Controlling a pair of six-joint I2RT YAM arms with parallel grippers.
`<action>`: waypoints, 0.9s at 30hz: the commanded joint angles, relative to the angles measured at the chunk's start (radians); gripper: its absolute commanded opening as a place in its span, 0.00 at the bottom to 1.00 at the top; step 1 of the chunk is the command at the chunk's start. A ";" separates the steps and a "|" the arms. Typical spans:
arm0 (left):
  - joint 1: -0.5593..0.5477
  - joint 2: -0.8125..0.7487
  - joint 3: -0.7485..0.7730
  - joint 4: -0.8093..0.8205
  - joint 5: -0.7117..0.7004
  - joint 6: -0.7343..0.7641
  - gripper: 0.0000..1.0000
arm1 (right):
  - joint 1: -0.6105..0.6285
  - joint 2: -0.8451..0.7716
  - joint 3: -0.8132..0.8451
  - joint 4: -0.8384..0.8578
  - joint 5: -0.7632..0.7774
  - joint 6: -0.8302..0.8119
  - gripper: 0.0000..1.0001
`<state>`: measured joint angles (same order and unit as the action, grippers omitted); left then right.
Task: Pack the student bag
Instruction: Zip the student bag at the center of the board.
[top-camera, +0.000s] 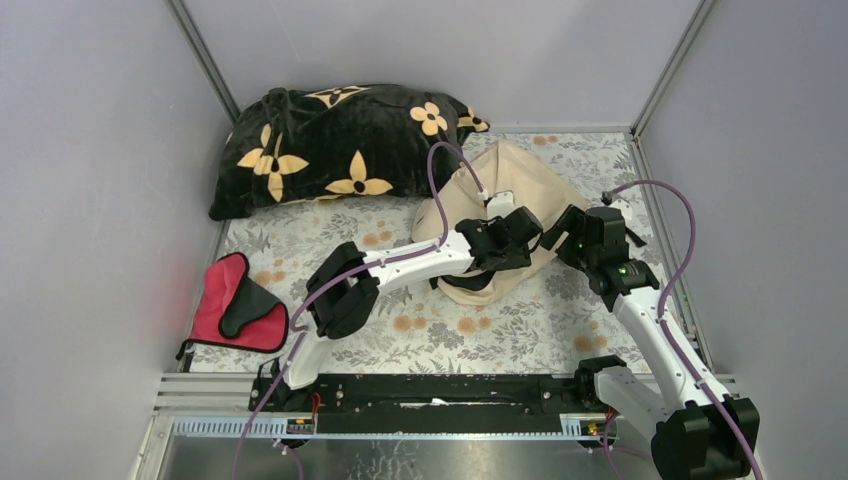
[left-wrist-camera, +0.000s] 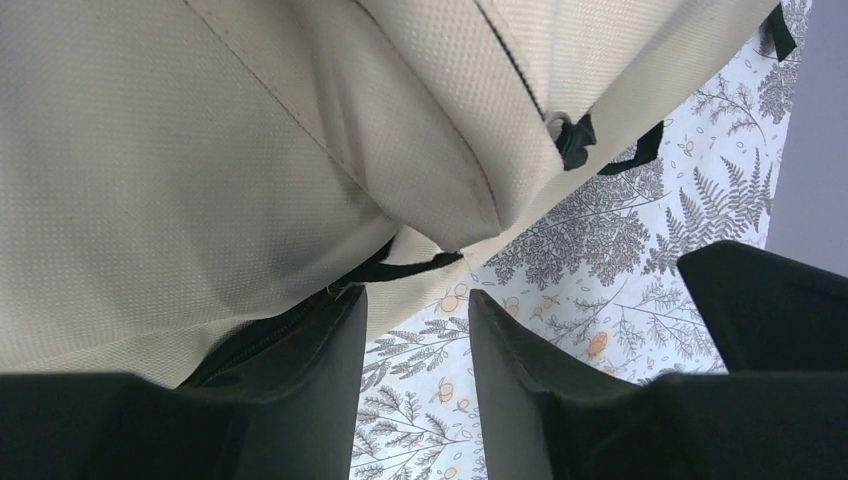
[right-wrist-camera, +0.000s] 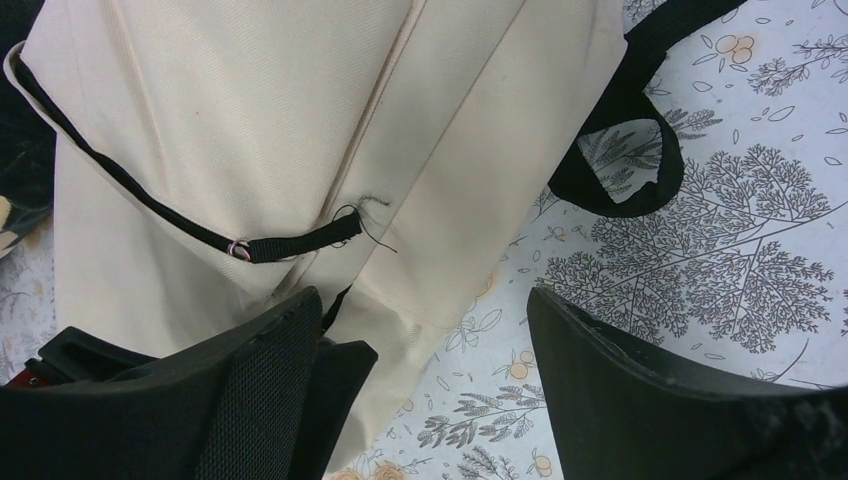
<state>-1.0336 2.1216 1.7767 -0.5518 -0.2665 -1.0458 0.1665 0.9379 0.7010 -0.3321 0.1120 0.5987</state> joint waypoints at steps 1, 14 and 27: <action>-0.005 -0.004 0.020 -0.005 -0.071 0.058 0.48 | -0.015 -0.014 0.015 0.014 0.002 -0.014 0.83; -0.045 -0.026 0.029 0.053 -0.110 0.467 0.48 | -0.055 -0.006 0.023 0.010 -0.004 -0.022 0.86; -0.091 0.028 0.079 0.032 -0.278 0.523 0.40 | -0.059 -0.006 0.015 0.006 -0.020 -0.013 0.86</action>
<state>-1.1133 2.1174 1.8225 -0.5377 -0.4686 -0.5537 0.1146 0.9375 0.7010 -0.3328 0.1104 0.5915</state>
